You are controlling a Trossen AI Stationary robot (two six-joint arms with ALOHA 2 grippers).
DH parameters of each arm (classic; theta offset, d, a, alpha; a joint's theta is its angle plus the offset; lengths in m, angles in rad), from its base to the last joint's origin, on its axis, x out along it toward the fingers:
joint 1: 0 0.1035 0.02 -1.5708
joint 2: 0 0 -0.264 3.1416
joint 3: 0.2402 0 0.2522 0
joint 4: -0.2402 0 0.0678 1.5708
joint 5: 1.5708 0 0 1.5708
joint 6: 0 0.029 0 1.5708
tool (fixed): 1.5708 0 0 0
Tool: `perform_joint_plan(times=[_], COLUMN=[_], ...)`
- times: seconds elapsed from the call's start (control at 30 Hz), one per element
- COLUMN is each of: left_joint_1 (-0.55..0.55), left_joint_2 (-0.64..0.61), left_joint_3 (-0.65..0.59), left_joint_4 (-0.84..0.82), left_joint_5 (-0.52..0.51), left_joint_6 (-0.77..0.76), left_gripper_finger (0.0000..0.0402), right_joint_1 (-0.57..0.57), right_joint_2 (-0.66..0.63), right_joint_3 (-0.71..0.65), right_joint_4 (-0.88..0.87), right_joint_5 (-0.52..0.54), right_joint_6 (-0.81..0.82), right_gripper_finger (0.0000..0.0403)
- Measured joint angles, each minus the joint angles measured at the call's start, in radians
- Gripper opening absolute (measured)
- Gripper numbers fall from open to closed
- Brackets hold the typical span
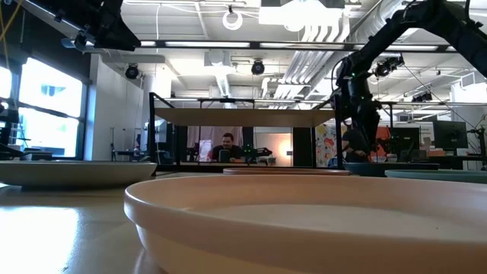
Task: Place and stack plates onto a shelf
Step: Put the right black plate on the shelf
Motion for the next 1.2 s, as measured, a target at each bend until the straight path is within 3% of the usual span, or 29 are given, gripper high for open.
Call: perform_joint_plan(times=[0.13,0.3,0.53,0.7,0.87,1.03,1.2], left_joint_1=[0.000,0.000,0.000,0.000,0.000,0.000,0.000], left_joint_2=[0.000,0.000,0.000,0.000,0.000,0.000,0.000], left_joint_3=[0.000,0.000,0.000,0.000,0.000,0.000,0.000], left_joint_4=[0.000,0.000,0.000,0.000,0.000,0.000,0.000], left_joint_5=[0.000,0.000,0.000,0.000,0.000,0.000,0.000], left_joint_6=[0.000,0.000,0.000,0.000,0.000,0.000,0.000], left_gripper_finger=[0.0126,0.0126,0.0126,0.0126,0.0126,0.0126,0.0126], right_joint_1=[0.005,0.041,0.082,0.100,0.140,0.202,0.285], right_joint_2=[0.000,0.000,0.000,0.000,-0.002,-0.040,-0.076], right_joint_3=[0.000,0.051,0.280,0.463,0.564,0.557,0.549], right_joint_4=[0.000,0.003,-0.027,-0.088,-0.111,-0.117,-0.112], right_joint_5=[0.014,0.108,0.126,0.119,0.006,-0.236,-0.270], right_joint_6=[0.006,0.036,0.138,0.350,0.609,0.736,0.873], right_gripper_finger=[0.0146,0.0146,0.0146,0.0146,0.0146,0.0146,0.0146])
